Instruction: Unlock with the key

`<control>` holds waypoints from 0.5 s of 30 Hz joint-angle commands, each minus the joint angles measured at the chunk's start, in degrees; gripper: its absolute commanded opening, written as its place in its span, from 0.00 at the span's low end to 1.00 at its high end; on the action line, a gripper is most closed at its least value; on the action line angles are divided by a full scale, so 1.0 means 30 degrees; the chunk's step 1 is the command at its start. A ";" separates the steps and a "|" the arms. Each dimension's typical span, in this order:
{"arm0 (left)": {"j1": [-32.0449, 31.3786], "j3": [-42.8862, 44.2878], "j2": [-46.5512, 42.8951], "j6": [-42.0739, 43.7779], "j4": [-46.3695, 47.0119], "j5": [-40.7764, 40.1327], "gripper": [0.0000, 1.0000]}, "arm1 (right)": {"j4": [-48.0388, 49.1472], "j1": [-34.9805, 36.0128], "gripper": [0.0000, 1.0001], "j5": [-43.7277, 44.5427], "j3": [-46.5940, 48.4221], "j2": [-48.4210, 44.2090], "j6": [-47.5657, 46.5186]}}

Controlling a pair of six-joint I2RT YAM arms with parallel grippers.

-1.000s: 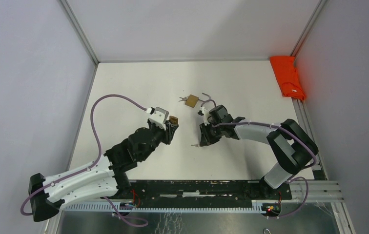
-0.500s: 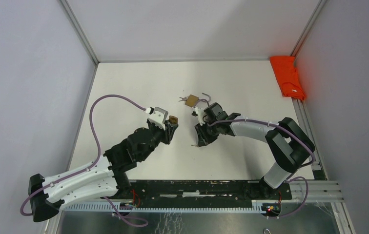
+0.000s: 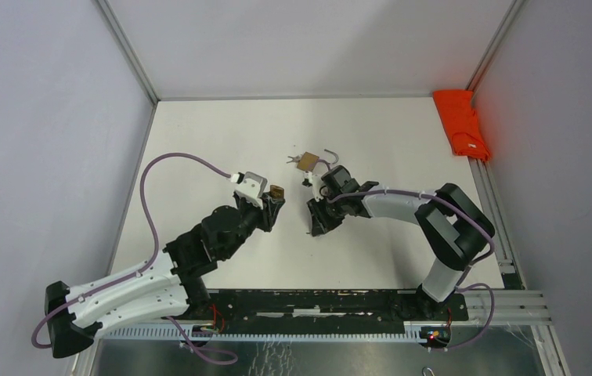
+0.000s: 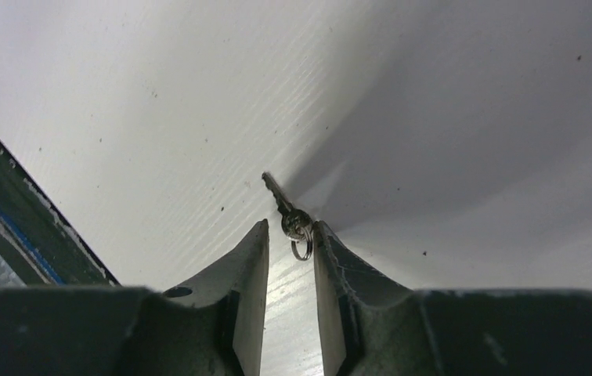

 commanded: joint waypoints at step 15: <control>0.0060 0.0072 -0.1419 0.0794 0.0784 -0.0380 0.02 | -0.3354 0.2254 0.32 0.5124 0.1669 0.1146 -0.0570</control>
